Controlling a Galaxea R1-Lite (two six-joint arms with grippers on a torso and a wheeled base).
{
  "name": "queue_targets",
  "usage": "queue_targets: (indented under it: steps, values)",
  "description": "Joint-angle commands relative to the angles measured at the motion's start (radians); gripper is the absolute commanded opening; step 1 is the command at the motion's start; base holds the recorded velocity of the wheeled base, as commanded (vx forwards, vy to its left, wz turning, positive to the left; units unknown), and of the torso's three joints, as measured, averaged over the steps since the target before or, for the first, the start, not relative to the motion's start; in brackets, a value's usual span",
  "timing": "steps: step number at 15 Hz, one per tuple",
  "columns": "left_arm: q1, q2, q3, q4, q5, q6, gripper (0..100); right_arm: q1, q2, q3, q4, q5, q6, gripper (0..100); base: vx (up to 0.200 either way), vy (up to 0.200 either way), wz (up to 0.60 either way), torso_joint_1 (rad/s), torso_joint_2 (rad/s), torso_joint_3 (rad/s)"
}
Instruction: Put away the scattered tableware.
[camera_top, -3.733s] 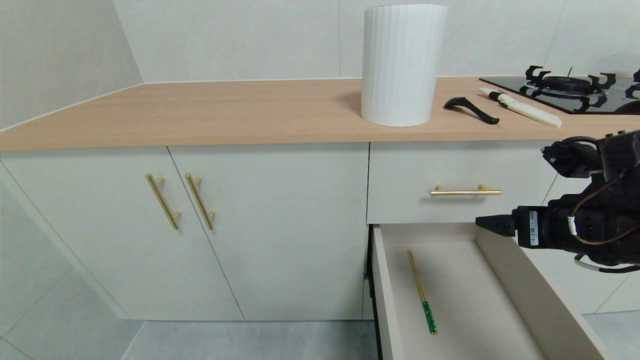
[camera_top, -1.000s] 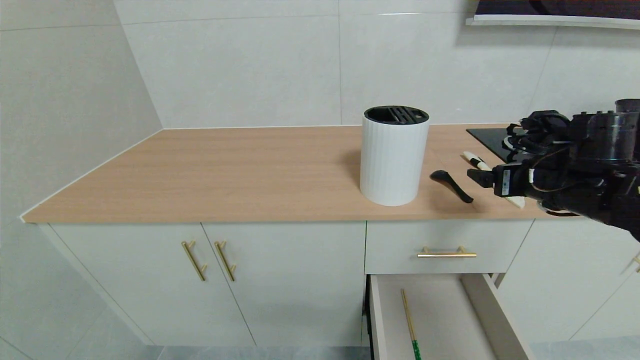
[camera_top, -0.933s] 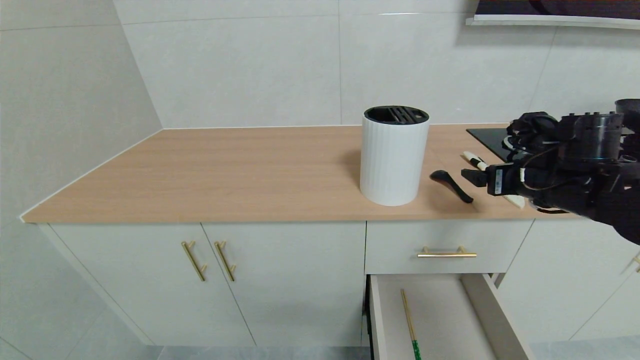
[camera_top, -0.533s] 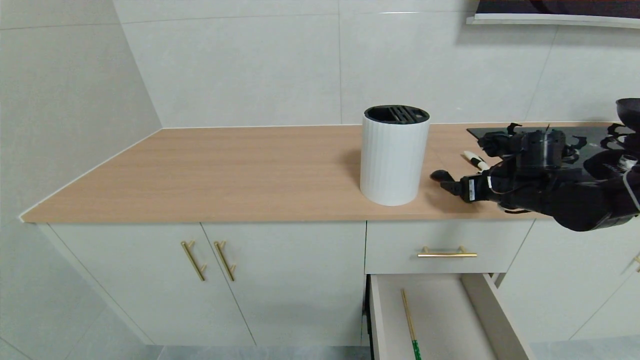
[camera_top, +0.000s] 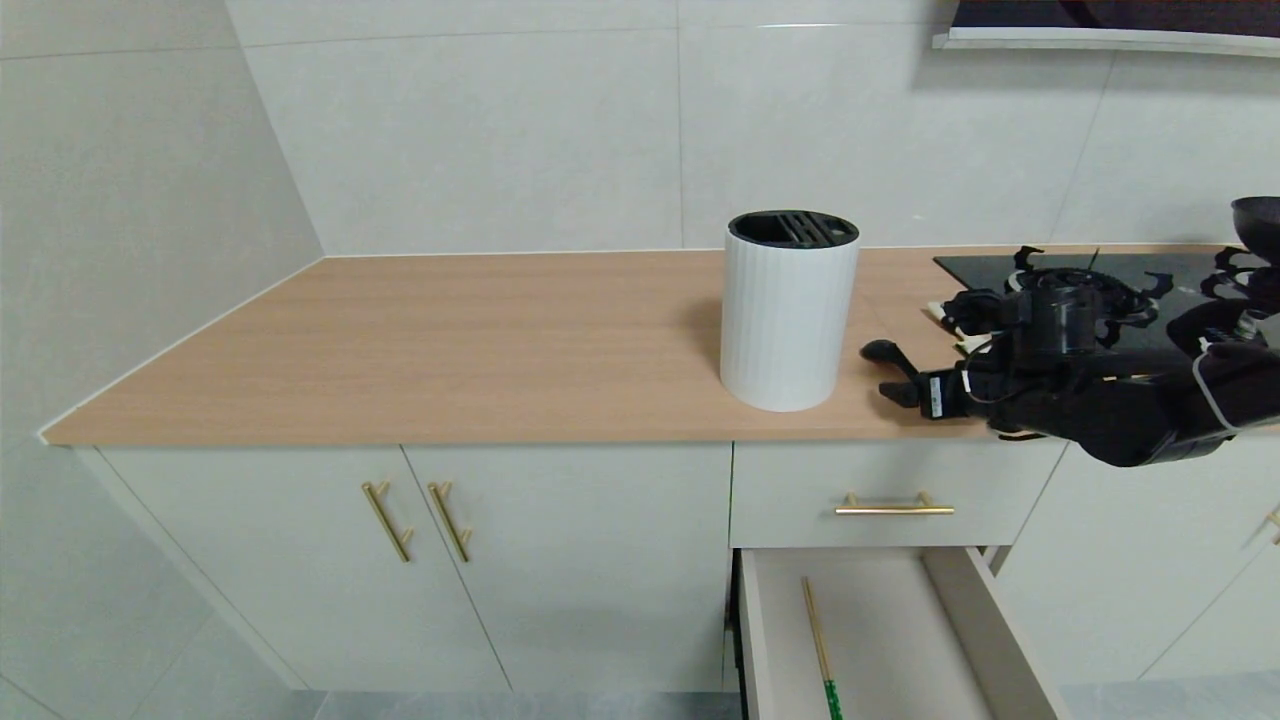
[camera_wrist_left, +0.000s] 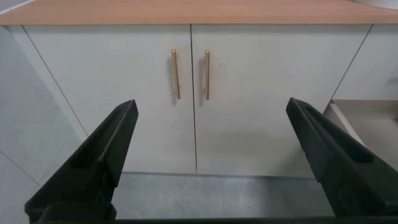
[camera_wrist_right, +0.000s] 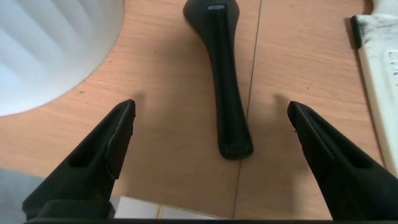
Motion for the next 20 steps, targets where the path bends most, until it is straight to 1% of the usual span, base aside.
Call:
queue_targets:
  steps: [1,5,6,13,17,18,20]
  values:
    - [0.000,0.000,0.000,0.000,0.000,-0.001,100,-0.010,0.022,-0.013,0.000,0.000,0.001,100,0.000,0.000,0.00,0.000,0.00,0.000]
    - [0.000,0.000,0.000,0.000,0.000,-0.001,100,-0.015,0.042,-0.031,0.020,0.000,0.001,100,0.000,0.000,0.00,0.000,0.00,0.000]
    - [0.000,0.000,0.000,0.000,0.000,-0.001,100,-0.015,0.047,-0.033,0.020,0.000,0.001,0,0.000,0.000,0.00,0.000,0.00,0.000]
    - [0.000,0.000,0.000,0.000,0.000,-0.001,100,-0.015,0.059,-0.047,0.018,-0.002,0.004,0,0.000,0.000,0.00,0.000,0.00,0.000]
    - [0.000,0.000,0.000,0.000,0.000,-0.001,100,-0.009,0.010,-0.024,0.023,-0.005,0.017,0,0.000,0.000,0.00,0.000,0.00,0.000]
    - [0.000,0.000,0.000,0.000,0.000,-0.001,100,-0.001,-0.042,0.018,0.024,-0.006,0.041,0,0.000,0.000,0.00,0.000,0.00,0.000]
    - [0.000,0.000,0.000,0.000,0.000,-0.001,100,0.040,-0.174,0.098,0.093,-0.011,0.081,0,0.000,0.000,0.00,0.000,0.00,0.000]
